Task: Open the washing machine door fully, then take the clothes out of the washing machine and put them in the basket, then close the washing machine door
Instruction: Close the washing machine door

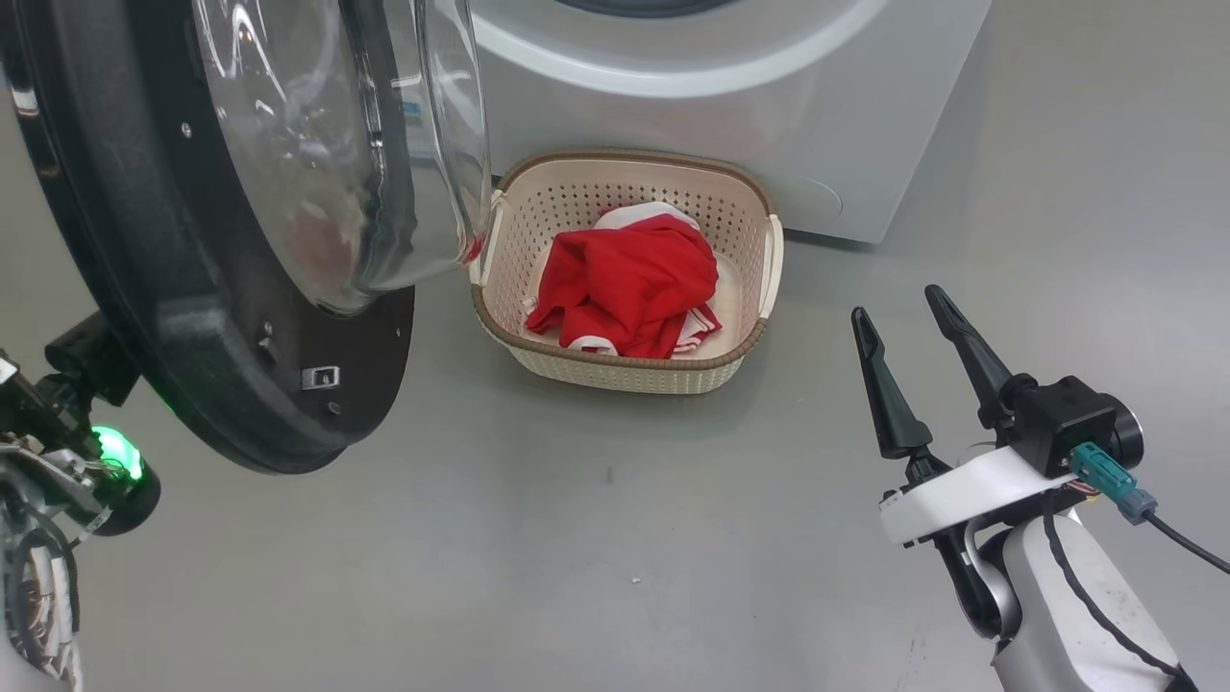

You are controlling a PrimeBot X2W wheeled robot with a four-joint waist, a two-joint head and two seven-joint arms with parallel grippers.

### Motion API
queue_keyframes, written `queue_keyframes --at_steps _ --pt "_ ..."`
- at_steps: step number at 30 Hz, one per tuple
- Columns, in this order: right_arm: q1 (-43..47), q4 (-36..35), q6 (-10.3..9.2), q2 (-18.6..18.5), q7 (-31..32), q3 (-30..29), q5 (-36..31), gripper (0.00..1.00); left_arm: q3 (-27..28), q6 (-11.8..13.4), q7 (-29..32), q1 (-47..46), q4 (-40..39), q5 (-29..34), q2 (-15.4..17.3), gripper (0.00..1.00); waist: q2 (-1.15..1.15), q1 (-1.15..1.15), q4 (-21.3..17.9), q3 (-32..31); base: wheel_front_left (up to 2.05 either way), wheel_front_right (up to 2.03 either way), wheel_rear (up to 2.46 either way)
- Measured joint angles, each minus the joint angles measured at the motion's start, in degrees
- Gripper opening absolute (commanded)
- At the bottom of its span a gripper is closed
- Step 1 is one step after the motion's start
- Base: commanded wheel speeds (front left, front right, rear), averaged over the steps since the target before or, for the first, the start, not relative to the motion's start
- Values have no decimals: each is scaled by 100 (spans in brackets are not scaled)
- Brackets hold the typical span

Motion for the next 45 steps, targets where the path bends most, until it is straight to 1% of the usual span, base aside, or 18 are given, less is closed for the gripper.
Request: queue_keyframes --at_steps 9,12,19,26,35,36,45 --pt "-4 -2 0 81 0 -44 15 100 -179 0 152 406 -563 -44 -51 0 0 0 -299 -45 0 0 0" --pt "-5 -4 0 100 0 -49 15 100 -189 0 154 516 -679 -209 -131 0 0 0 -426 -50 0 0 0" --pt "-5 -29 0 111 0 -166 14 100 -303 0 179 708 -987 -324 -349 0 0 0 -749 -40 0 0 0" --pt "-7 -69 0 119 0 -267 14 100 -419 0 178 844 -1230 -348 -411 0 0 0 -1094 -24 0 0 0" --pt "-9 -116 0 151 0 -274 14 100 -408 0 -167 859 -1461 -393 -557 0 0 0 -1508 30 0 0 0" --pt "-9 -116 0 151 0 -274 14 100 -408 0 -167 859 -1461 -393 -557 0 0 0 -1508 30 0 0 0" --pt "-15 -134 0 211 0 -280 14 100 -402 0 -595 854 -1393 -377 -571 0 0 0 -1921 91 0 0 0"
